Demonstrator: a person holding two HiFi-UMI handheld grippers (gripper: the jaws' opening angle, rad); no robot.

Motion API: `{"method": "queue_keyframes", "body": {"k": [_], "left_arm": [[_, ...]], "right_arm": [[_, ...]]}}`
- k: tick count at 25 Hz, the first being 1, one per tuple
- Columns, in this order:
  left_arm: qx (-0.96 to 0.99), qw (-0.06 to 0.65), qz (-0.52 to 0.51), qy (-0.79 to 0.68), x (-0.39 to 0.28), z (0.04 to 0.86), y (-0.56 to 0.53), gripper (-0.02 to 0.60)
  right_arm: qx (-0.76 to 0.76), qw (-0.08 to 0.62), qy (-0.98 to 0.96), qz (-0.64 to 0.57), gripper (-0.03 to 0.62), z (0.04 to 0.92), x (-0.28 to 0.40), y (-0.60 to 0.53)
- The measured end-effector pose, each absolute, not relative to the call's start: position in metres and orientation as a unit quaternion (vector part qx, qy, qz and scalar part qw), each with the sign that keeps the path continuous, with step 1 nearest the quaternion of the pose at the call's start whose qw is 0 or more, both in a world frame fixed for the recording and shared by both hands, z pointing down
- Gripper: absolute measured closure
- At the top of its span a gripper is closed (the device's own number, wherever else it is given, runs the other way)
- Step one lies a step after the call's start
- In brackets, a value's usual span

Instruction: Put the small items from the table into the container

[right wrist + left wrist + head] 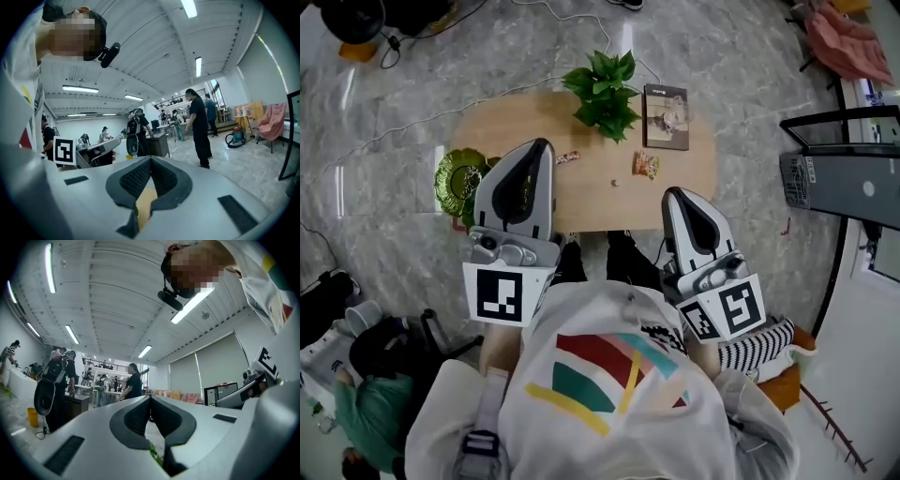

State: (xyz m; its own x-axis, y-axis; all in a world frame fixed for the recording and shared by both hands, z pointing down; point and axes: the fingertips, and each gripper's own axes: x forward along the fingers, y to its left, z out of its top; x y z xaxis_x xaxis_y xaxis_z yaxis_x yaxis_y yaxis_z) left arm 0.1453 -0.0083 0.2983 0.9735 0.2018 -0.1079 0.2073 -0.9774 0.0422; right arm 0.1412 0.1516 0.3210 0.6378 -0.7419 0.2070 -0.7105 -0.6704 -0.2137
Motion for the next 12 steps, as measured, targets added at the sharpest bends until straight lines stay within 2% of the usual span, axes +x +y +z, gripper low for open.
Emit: {"method": "queue_keyframes", "body": {"k": [4,9,10,11,12], "left_arm": [[0.996,0.016,-0.045,0.082,0.162,0.302,-0.002,0.574],[0.997,0.010,-0.032,0.072,0.170,0.315,0.006,0.574],[0.997,0.008,-0.028,0.070,0.171,0.319,0.007,0.574],[0.997,0.010,-0.023,0.067,0.173,0.323,0.007,0.574],[0.998,0.013,-0.018,0.063,0.174,0.329,0.007,0.574]], "right_arm": [[-0.898,0.059,0.412,-0.142,0.582,0.327,0.171,0.161],[-0.872,0.102,0.457,-0.140,0.574,0.338,0.197,0.159],[-0.872,0.101,0.459,-0.138,0.502,0.344,0.204,0.158],[-0.872,0.095,0.459,-0.143,0.357,0.354,0.211,0.155],[-0.870,0.084,0.460,-0.157,0.339,0.368,0.217,0.153]]}}
